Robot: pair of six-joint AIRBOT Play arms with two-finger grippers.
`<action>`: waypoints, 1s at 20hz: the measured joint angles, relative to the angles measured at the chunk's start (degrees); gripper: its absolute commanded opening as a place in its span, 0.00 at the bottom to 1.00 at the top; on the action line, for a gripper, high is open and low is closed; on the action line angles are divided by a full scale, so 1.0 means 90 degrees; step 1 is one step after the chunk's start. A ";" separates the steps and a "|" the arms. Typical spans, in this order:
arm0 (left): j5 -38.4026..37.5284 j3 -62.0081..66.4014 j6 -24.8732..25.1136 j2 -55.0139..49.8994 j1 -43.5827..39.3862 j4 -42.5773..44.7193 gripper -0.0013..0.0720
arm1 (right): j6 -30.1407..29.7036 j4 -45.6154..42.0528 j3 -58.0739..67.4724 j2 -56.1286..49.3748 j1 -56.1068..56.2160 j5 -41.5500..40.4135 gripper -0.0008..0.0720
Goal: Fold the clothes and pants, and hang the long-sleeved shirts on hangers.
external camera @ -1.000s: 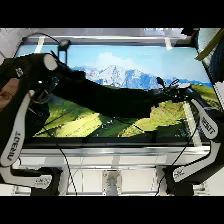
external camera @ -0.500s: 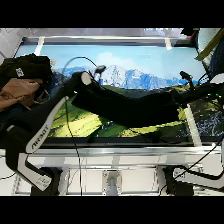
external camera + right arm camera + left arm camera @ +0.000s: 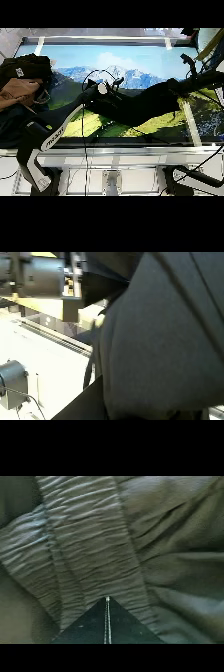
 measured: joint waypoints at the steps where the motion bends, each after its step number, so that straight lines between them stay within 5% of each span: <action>1: 0.0002 0.0000 0.0034 0.0039 0.0068 -0.0068 0.03 | 0.0087 -0.0019 0.0044 0.0000 0.0121 -0.0087 0.05; 11: -0.0318 0.0000 0.0296 0.1020 0.2118 -0.0255 0.03 | 0.1394 -0.0238 0.0160 -0.0719 0.2181 -0.2217 0.05; 12: -0.0420 0.0000 0.0381 0.1163 0.2368 -0.0260 0.03 | 0.1540 -0.0211 0.0160 -0.0916 0.2433 -0.2567 0.09; 15: -0.0697 0.0000 0.0602 0.1532 0.2975 -0.0267 0.03 | 0.1790 0.0187 0.0192 -0.1469 0.3201 -0.3837 0.63; 20: -0.0952 0.0000 0.0928 0.1904 0.3558 -0.0272 0.03 | 0.1865 0.0459 0.0539 -0.1960 0.4031 -0.5285 0.65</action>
